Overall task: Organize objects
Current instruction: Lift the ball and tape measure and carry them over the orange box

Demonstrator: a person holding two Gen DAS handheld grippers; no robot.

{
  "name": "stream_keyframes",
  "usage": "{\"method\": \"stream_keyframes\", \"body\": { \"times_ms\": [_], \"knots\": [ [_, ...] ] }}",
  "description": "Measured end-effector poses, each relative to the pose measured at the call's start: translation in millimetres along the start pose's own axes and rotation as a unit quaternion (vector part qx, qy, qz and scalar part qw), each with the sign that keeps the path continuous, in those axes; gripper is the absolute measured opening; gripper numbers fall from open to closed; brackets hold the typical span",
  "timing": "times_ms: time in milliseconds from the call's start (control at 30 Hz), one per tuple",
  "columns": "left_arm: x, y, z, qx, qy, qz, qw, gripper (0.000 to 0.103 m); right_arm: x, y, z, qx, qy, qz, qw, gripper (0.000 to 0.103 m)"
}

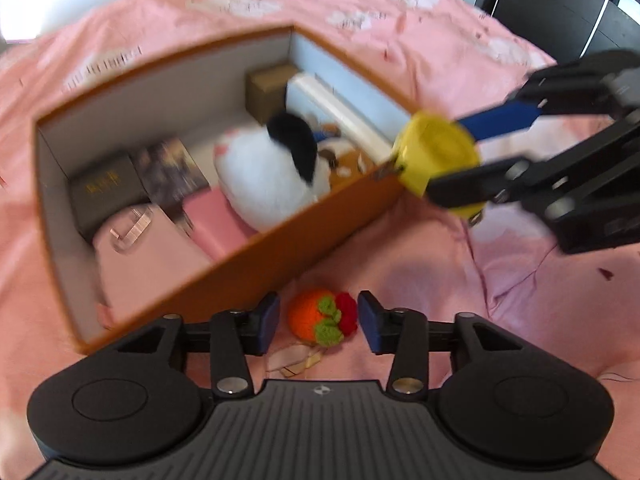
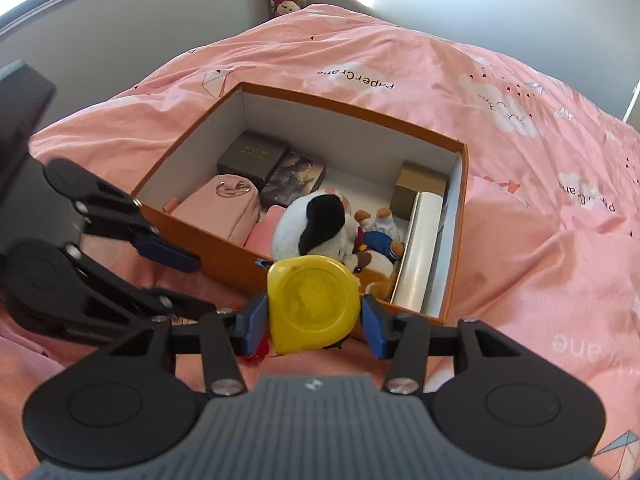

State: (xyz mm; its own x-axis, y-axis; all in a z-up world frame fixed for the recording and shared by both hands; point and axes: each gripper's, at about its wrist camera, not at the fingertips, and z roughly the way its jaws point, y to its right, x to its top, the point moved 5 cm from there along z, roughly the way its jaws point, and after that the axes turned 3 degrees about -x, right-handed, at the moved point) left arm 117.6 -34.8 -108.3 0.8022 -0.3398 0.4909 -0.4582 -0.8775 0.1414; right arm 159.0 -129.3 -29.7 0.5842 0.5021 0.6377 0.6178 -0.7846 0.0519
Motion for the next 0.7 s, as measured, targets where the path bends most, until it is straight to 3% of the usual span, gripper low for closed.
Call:
{"method": "stream_keyframes", "body": {
  "times_ms": [233,333,533,700],
  "knots": [
    [-8,-1,35,0.007,-0.036,-0.011,0.9993,0.057,-5,3,8,0.003,-0.018,-0.002,1.000,0.052],
    [-8,-1,42,0.019,-0.041,-0.007,0.9989,0.058,-10,2,15,0.005,-0.032,-0.003,0.999,0.052],
    [-12,0,52,0.011,-0.058,-0.009,0.9982,0.060,-17,2,23,0.007,-0.044,-0.004,0.999,0.052],
    [-17,-1,51,0.009,-0.059,-0.013,0.9981,0.056,-18,4,25,0.011,-0.048,-0.003,0.999,0.052]
  ]
}}
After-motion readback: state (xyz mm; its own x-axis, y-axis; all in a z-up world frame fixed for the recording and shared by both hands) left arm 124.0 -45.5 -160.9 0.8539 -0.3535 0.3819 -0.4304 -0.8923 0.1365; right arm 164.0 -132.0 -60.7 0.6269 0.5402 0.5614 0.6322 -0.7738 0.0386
